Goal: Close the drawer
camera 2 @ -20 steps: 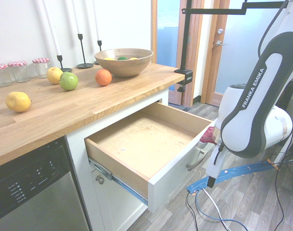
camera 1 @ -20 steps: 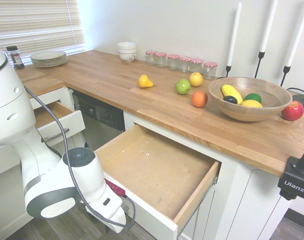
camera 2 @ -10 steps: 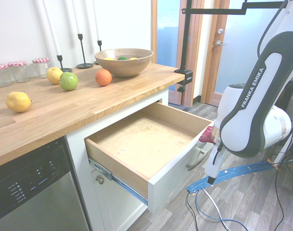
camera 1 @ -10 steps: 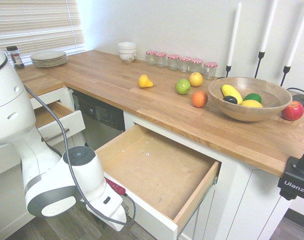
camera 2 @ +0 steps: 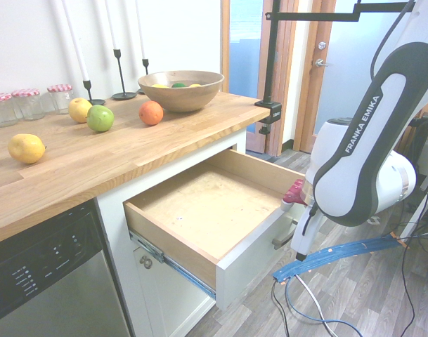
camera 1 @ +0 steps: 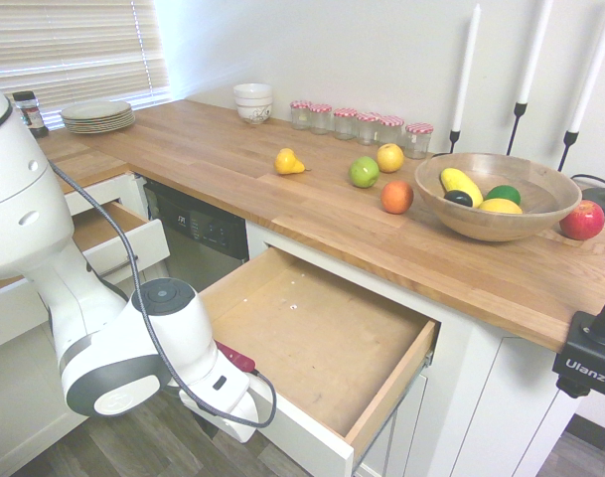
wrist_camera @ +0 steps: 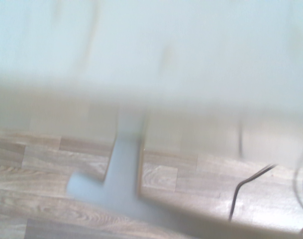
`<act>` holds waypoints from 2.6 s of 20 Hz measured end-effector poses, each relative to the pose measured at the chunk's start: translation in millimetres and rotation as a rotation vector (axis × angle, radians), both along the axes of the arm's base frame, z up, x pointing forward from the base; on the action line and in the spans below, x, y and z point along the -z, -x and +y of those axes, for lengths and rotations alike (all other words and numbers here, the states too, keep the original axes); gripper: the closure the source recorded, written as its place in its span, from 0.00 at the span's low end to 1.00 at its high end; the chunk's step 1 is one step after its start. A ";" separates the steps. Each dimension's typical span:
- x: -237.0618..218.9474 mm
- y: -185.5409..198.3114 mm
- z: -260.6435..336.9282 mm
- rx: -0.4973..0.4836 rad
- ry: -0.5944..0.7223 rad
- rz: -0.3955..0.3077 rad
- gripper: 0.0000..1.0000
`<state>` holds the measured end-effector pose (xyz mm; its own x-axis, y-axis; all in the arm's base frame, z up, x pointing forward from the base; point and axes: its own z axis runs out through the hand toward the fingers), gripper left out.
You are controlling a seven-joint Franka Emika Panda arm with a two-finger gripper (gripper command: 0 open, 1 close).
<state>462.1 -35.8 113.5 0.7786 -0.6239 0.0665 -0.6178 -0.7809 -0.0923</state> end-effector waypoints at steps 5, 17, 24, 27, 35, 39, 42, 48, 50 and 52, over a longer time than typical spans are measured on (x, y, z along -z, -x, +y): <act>-6.8 -15.4 -5.1 0.001 0.008 0.000 1.00; -8.1 -61.0 -4.7 0.009 0.011 -0.051 1.00; -4.4 -103.5 -7.2 0.014 0.001 -0.071 1.00; -4.5 -123.8 -8.1 0.017 -0.006 -0.078 1.00; -3.7 -169.8 -13.0 0.034 -0.018 -0.095 1.00; -3.3 -188.1 -12.8 0.034 -0.025 -0.097 1.00; -1.5 -200.3 -11.2 0.044 -0.025 -0.099 1.00; -0.6 -225.0 -9.0 0.058 -0.028 -0.103 1.00; -1.8 -233.5 -8.0 0.059 -0.029 -0.104 1.00; -2.5 -241.3 -6.8 0.060 -0.029 -0.105 1.00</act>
